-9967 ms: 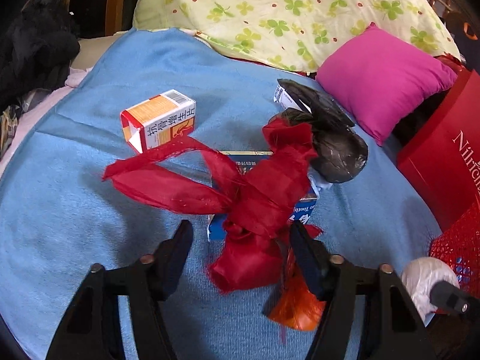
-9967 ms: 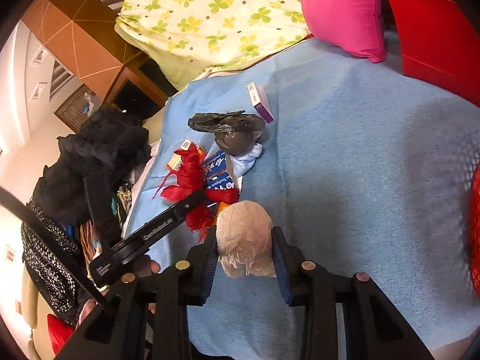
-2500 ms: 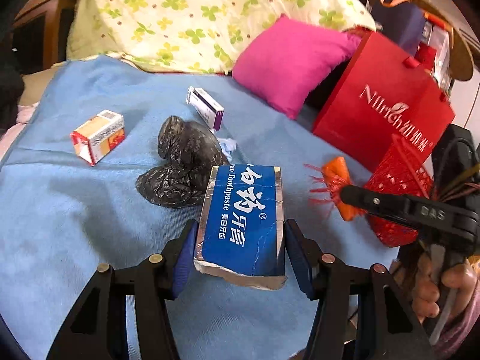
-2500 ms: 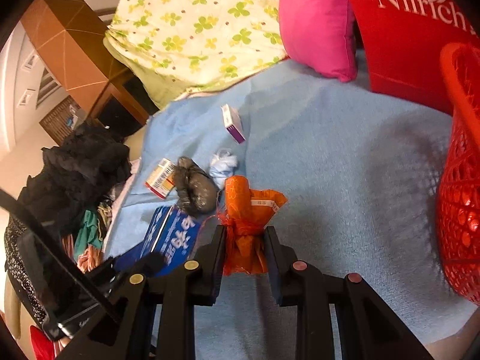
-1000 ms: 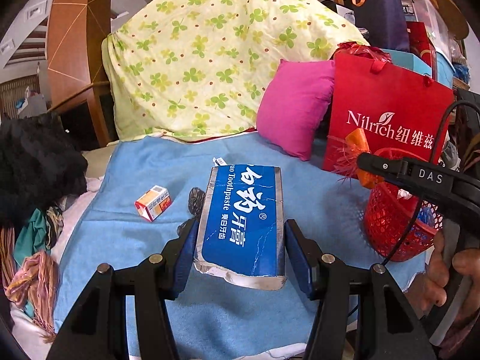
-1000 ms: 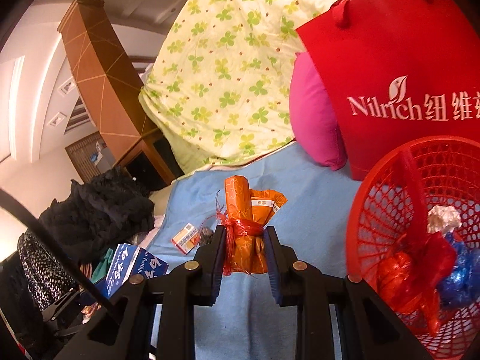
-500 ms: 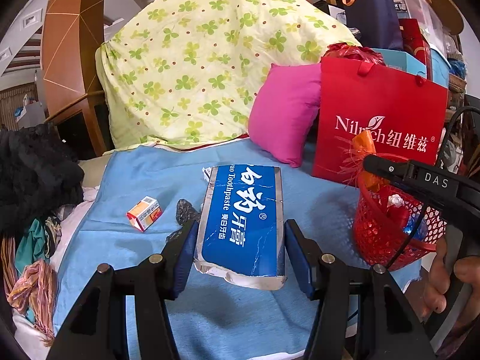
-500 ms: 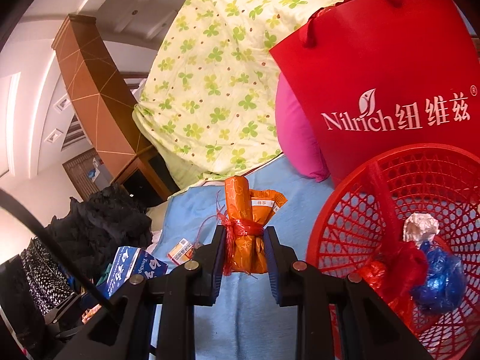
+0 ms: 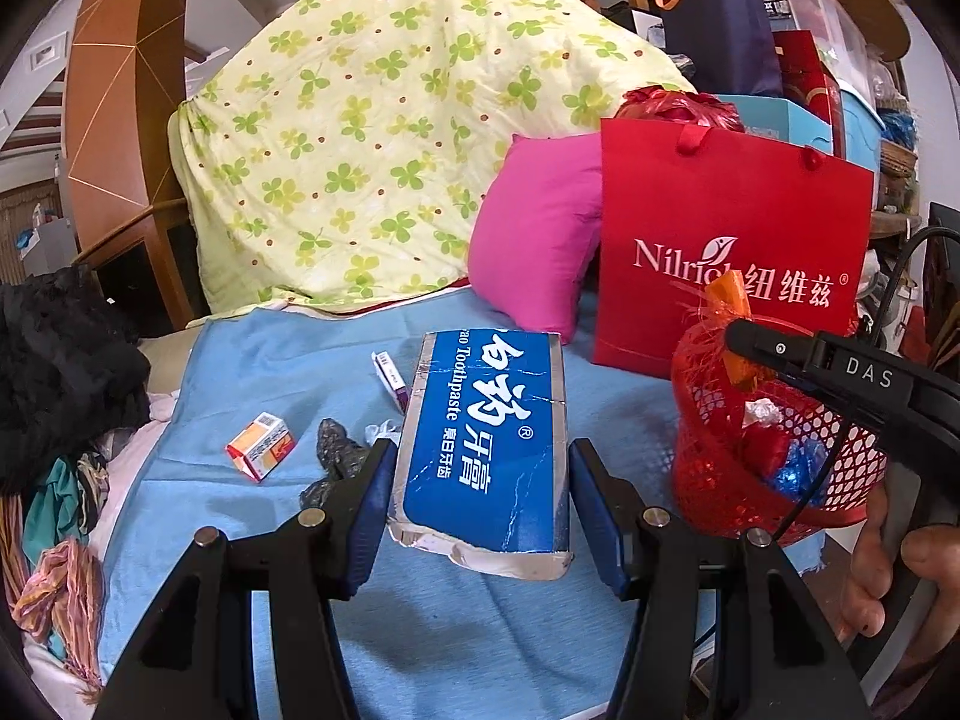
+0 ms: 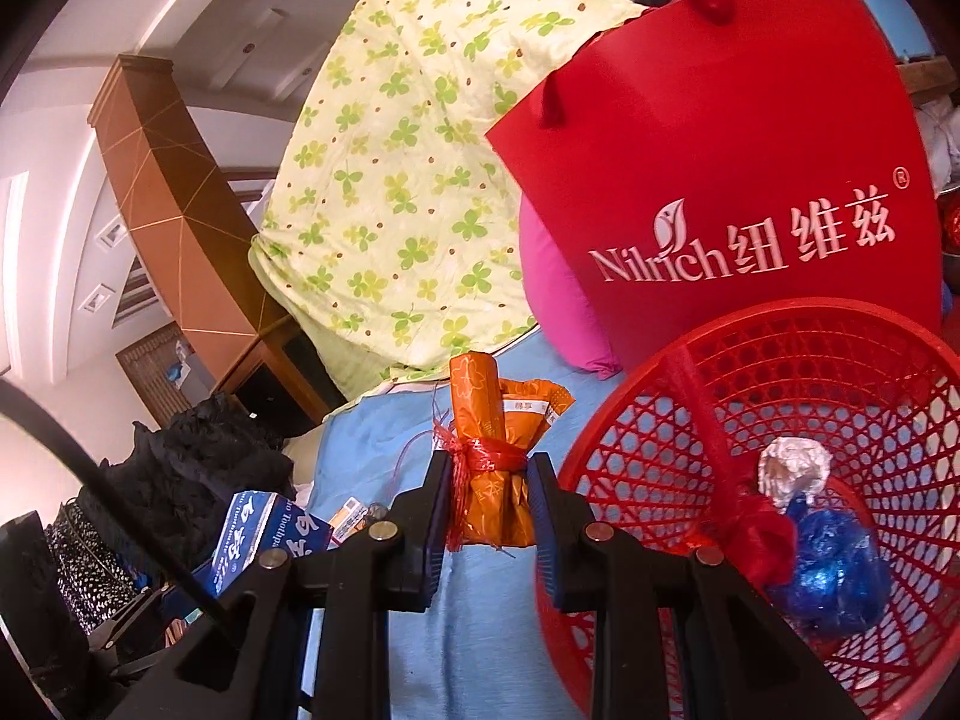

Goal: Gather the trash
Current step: 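Drop the orange bag into the basket with the right tool while the left tool drops the toothpaste box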

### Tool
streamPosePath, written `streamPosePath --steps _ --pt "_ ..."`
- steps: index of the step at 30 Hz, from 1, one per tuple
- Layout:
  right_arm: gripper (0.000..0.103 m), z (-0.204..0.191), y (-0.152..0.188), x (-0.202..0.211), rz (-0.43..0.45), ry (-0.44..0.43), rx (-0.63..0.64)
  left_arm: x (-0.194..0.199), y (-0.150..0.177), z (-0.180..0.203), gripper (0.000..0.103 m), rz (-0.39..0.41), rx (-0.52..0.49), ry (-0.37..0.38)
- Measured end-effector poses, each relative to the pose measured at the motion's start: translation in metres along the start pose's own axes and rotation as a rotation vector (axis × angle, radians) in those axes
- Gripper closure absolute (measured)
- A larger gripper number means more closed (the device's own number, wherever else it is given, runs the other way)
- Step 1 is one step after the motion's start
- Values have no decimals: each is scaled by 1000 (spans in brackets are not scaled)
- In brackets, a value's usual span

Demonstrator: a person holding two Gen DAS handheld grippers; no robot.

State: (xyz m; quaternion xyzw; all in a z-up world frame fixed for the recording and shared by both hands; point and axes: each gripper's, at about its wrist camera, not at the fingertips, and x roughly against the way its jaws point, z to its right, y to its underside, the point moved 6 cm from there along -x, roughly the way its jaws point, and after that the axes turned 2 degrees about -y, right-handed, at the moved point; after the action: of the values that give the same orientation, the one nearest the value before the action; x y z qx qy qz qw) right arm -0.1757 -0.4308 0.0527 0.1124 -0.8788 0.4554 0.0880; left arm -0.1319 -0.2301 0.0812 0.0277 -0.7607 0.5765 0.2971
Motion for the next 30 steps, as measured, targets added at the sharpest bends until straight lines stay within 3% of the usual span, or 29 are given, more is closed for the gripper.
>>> streamPosePath --steps 8,17,30 --pt "76 17 -7 13 24 15 -28 0 -10 21 43 9 -29 29" --pt "76 48 -19 30 59 35 -91 1 -24 57 43 30 -47 117" --pt "74 109 -28 52 91 82 -287 -24 -44 127 42 7 -36 329"
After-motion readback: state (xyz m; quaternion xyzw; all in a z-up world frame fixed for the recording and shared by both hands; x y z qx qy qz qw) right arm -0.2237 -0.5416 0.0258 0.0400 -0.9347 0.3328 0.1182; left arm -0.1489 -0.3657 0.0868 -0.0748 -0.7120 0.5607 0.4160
